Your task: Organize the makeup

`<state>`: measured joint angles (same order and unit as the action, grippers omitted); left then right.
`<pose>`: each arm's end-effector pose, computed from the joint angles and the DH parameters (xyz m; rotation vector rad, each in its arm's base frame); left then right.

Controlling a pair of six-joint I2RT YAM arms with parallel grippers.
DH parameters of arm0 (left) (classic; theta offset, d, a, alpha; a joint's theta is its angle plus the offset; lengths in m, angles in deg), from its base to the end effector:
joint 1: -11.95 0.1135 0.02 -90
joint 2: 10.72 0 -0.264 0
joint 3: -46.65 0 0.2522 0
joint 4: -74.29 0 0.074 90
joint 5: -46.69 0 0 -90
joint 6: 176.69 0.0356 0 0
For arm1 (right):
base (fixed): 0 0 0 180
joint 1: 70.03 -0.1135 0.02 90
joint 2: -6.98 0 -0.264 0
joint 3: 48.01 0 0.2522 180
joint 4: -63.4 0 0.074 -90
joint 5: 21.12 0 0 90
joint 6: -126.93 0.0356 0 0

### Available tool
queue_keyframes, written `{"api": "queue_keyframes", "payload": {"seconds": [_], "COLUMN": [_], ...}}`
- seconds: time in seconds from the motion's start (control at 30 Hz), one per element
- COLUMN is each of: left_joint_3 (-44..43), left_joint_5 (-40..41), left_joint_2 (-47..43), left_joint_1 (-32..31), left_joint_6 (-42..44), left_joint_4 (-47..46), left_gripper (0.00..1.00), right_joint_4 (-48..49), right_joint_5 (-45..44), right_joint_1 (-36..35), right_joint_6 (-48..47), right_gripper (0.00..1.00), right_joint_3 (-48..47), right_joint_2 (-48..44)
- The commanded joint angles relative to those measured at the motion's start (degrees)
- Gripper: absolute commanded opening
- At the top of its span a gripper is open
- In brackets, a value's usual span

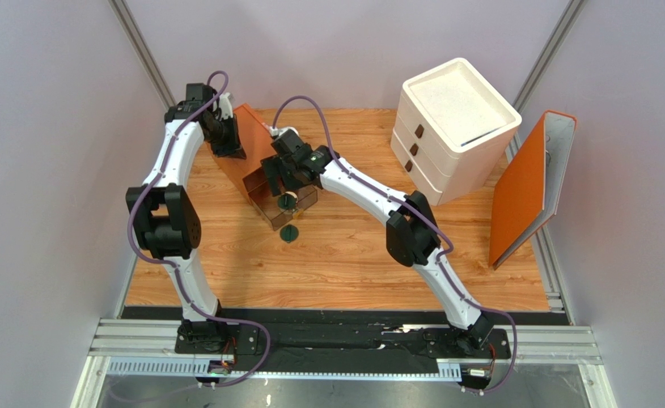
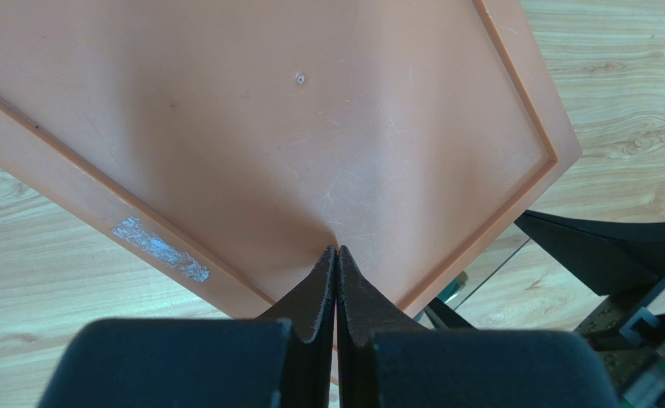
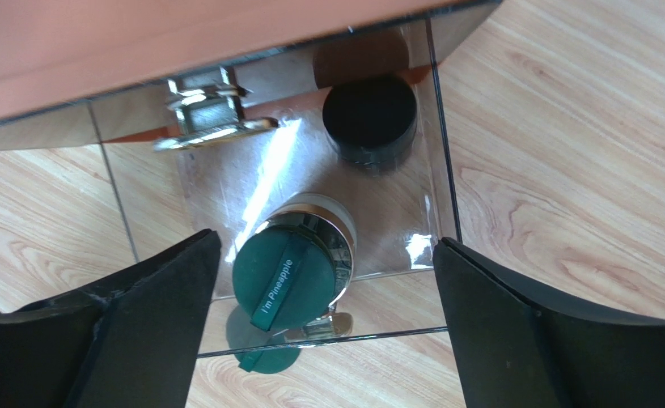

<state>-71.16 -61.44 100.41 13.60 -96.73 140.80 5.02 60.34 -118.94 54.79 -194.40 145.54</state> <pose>0.4200 0.0010 0.2959 -0.1537 2.6004 -0.4654 0.3570 0.4014 0.2383 -0.5969 2.3954 0.3330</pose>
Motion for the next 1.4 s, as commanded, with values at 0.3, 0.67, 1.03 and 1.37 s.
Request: {"api": "queue_keyframes", "payload": {"seconds": [0.3, 0.67, 1.03, 1.37], "left_joint_3": [4.7, 5.4, 5.3, 4.8], "left_joint_5": [2.4, 2.3, 2.4, 2.9], "left_joint_2": [3.7, 3.9, 3.9, 4.0], "left_joint_1": [-0.3, -0.3, -0.3, -0.3], "left_joint_6": [2.1, 2.5, 2.6, 2.9], "left_joint_4": [9.7, 9.3, 9.6, 9.7], "left_gripper": [0.0, 0.0, 0.0, 0.0], "right_joint_4": [3.2, 12.1, 12.5, 4.2], "right_joint_5": [4.9, 16.6, 6.5, 5.2], "right_joint_1": [-1.2, -4.9, -5.8, -5.9], "right_joint_6": [-2.6, 0.8, 1.8, 0.2], "right_gripper": [0.95, 0.9, 0.88, 0.01], "right_joint_3": [20.1, 35.4, 25.3, 20.0], "right_joint_2": [-18.6, -19.1, -7.2, -1.3]}}
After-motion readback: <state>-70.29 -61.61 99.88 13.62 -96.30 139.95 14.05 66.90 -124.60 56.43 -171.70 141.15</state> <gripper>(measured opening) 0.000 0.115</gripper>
